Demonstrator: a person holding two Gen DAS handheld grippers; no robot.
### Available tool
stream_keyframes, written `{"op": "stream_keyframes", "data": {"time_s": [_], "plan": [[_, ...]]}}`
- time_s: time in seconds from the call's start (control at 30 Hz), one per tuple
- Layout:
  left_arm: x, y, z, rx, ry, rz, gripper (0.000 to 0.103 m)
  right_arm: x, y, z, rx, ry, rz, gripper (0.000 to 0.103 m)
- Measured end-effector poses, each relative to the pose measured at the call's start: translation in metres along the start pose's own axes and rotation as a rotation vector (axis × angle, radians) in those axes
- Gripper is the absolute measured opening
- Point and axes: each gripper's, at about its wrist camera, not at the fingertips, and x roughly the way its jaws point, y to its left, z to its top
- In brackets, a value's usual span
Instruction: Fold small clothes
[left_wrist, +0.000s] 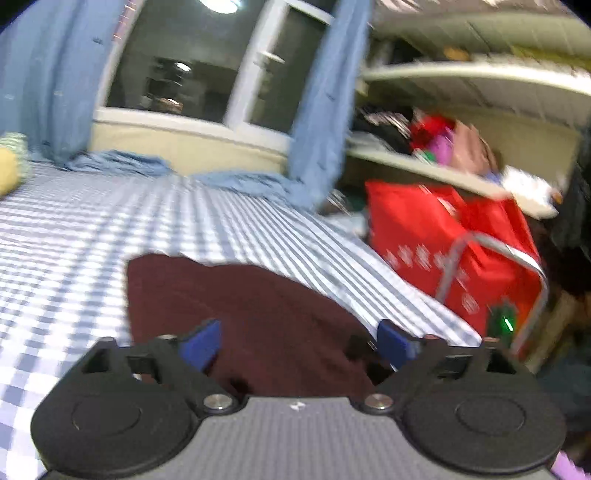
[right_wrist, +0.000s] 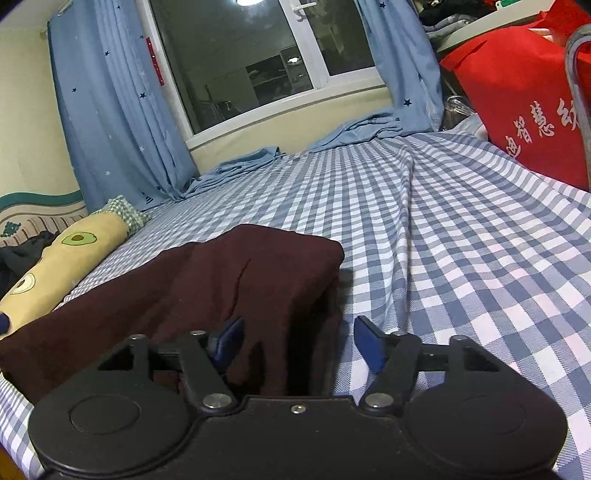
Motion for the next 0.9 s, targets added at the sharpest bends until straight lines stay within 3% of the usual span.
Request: {"op": "stream_keyframes", "data": {"time_s": [0.07, 0.13, 0.27, 0.43, 0.6, 0.77, 0.9], "plan": [[-0.001, 0.006, 0.008, 0.005, -0.036, 0.039, 0.097, 0.0, -0.001, 0.001, 0.005, -0.001, 0.0, 0.078], [0.002, 0.012, 0.017, 0.025, -0.047, 0.125, 0.098, 0.0, 0.0, 0.002, 0.004, 0.0, 0.001, 0.082], [0.026, 0.038, 0.022, 0.024, 0.014, 0.233, 0.098, 0.002, 0.005, 0.004, -0.003, 0.002, 0.011, 0.09], [0.049, 0.065, 0.006, -0.038, 0.126, 0.203, 0.097, 0.009, 0.015, 0.002, -0.042, 0.018, 0.011, 0.094], [0.051, 0.068, -0.011, -0.025, 0.142, 0.198, 0.099, 0.016, 0.017, -0.006, -0.064, 0.041, -0.021, 0.095], [0.054, 0.063, -0.03, 0.051, 0.201, 0.227, 0.099, 0.019, 0.013, -0.015, -0.084, 0.055, -0.05, 0.095], [0.057, 0.067, -0.04, 0.032, 0.232, 0.237, 0.099, 0.02, 0.012, -0.021, -0.108, 0.052, -0.066, 0.095]]}}
